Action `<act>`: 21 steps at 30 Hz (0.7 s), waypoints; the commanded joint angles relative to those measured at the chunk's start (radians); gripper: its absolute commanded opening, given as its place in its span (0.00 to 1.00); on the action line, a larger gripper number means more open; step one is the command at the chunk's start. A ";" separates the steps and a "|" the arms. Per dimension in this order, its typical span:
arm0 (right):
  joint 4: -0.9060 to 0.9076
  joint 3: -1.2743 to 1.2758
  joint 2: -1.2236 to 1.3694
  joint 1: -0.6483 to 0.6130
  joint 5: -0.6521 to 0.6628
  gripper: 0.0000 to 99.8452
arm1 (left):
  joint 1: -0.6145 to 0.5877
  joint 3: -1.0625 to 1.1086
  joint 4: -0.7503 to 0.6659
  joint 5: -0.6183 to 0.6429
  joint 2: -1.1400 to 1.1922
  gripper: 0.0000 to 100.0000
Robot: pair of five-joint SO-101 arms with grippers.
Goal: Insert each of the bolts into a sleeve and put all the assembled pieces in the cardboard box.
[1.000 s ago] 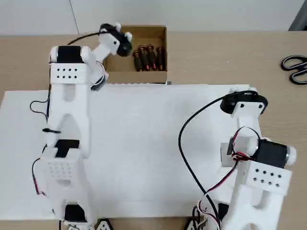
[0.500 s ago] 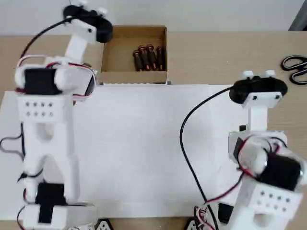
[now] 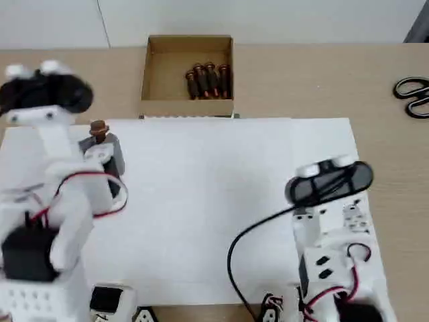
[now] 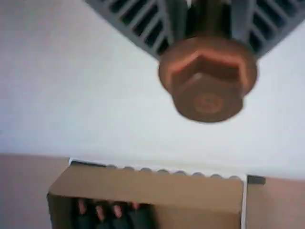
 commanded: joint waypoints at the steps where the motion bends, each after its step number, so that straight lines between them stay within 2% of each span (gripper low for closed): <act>1: -0.088 0.115 -0.142 -0.120 -0.011 0.00 | 0.005 0.177 -0.117 0.071 -0.170 0.01; 6: -0.116 0.215 -0.206 -0.286 -0.040 0.00 | 0.005 0.426 -0.292 0.227 -0.376 0.01; 10: -0.124 0.230 -0.182 -0.404 -0.178 0.00 | 0.006 0.593 -0.381 0.242 -0.534 0.01; 13: -0.136 0.267 -0.185 -0.483 -0.206 0.00 | 0.012 0.680 -0.405 0.242 -0.634 0.01; 16: -0.173 0.319 -0.183 -0.561 -0.206 0.00 | 0.075 0.766 -0.442 0.242 -0.732 0.01; 21: -0.259 0.402 -0.186 -0.633 -0.206 0.00 | 0.245 0.903 -0.560 0.241 -0.868 0.01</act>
